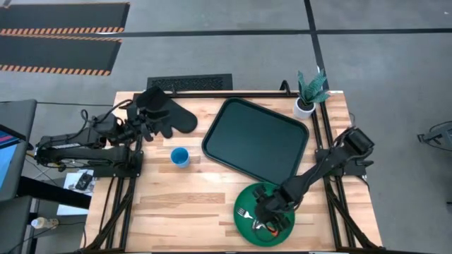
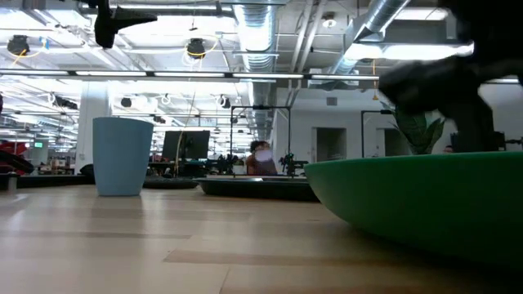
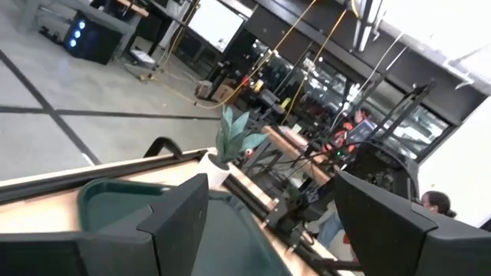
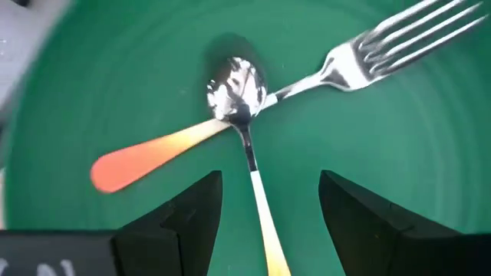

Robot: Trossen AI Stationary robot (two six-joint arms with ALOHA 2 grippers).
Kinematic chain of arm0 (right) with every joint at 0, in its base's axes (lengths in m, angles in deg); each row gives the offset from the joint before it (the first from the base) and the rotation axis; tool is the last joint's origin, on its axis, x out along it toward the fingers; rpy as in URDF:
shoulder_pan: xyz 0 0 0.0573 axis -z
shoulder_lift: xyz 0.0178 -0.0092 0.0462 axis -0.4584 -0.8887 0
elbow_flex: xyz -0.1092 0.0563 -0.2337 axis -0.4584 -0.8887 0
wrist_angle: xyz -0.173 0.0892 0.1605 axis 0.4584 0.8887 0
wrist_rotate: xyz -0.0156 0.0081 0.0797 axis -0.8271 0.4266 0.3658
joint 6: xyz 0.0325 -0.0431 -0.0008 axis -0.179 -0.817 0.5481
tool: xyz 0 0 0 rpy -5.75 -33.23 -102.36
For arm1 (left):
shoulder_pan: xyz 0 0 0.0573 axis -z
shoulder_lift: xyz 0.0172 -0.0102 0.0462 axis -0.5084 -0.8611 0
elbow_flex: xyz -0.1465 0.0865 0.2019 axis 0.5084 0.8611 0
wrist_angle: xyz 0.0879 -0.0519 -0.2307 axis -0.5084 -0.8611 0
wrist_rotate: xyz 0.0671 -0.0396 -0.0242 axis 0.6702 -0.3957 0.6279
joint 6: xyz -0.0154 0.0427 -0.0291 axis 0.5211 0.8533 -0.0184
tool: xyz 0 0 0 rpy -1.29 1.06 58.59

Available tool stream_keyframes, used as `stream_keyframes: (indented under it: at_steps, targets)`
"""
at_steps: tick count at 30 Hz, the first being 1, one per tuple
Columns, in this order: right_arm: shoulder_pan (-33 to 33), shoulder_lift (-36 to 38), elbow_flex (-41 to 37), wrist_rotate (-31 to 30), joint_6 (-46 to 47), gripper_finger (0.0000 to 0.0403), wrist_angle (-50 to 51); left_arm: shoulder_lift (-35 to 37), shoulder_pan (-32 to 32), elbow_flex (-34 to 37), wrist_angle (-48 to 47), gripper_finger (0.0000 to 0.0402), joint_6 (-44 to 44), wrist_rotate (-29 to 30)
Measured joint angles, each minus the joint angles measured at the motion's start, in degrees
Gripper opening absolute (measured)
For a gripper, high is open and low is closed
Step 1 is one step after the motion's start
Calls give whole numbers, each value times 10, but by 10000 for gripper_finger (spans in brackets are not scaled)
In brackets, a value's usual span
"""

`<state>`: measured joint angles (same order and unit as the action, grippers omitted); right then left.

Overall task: Pick and place plate/cup/fork/spoon on tray
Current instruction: Put the orange spoon on the bottom left of the black serving tray

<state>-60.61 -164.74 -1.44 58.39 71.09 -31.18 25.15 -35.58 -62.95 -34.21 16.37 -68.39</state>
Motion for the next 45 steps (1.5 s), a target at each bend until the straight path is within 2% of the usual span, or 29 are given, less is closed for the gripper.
stream_keyframes:
  at_steps: [8,11,15,22,27,37,45]
  targets:
    - [-4,-46,24,-1,20,243,10,0,0,0,-34,265,-1,0]
    - [-9,-52,26,-4,19,226,7,0,0,0,-35,265,-1,0]
    - [-11,-52,27,-14,17,177,26,0,0,0,-39,265,-2,1]
    - [-10,-52,27,-16,22,67,56,0,0,0,-47,265,-2,21]
    - [-10,-52,30,-15,30,14,64,0,0,0,-47,265,-6,31]
    - [26,-39,76,-12,82,5,168,0,0,0,-46,265,-22,56]
    - [104,88,82,-37,138,2,190,0,0,0,-46,265,-19,66]
